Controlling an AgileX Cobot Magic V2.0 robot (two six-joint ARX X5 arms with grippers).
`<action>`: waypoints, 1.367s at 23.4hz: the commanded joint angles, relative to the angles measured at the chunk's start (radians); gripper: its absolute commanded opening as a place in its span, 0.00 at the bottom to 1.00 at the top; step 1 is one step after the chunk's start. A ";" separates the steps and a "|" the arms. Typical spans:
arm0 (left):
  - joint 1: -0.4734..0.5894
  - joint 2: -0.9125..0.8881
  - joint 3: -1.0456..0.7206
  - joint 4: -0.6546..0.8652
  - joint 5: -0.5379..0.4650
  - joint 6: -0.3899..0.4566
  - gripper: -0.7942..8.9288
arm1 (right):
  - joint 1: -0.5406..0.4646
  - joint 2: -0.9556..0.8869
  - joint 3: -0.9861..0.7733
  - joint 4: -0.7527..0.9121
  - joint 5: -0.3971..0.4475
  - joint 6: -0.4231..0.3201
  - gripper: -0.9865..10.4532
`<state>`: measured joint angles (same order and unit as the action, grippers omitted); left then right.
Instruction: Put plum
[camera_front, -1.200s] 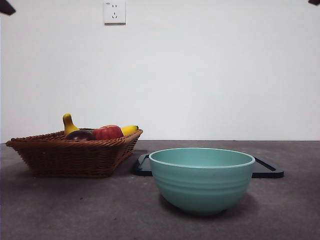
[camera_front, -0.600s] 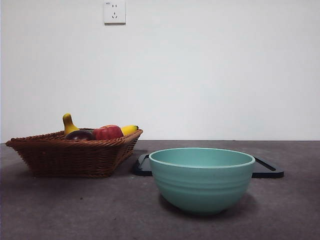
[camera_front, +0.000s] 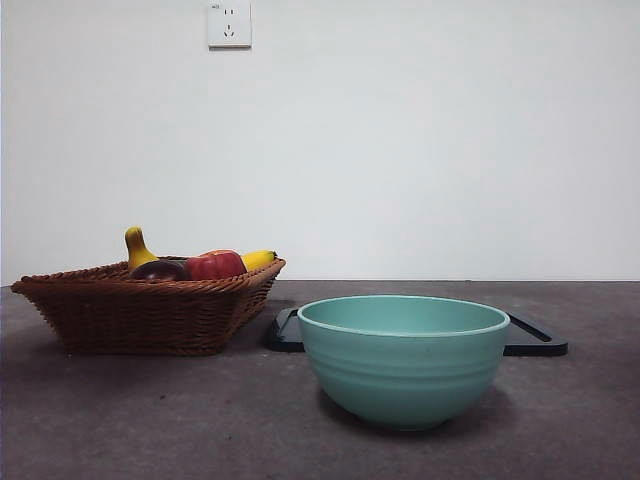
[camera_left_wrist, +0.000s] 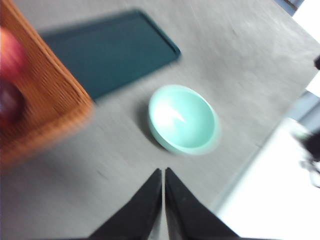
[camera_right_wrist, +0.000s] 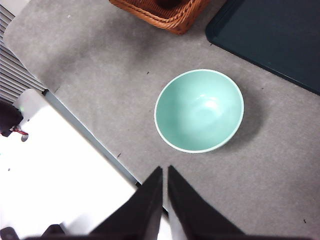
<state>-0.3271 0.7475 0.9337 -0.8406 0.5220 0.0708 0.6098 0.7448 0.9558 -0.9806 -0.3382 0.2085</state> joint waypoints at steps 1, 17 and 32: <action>0.054 -0.052 0.007 0.155 -0.091 0.045 0.09 | 0.010 0.005 0.016 0.008 -0.002 -0.011 0.09; 0.329 -0.610 -0.681 0.840 -0.561 0.044 0.09 | 0.010 0.005 0.016 0.008 -0.002 -0.011 0.09; 0.334 -0.745 -0.882 0.768 -0.561 0.014 0.09 | 0.010 0.005 0.016 0.008 -0.002 -0.011 0.09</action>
<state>0.0048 0.0051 0.0570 -0.0784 -0.0353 0.0910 0.6098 0.7448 0.9558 -0.9802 -0.3382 0.2066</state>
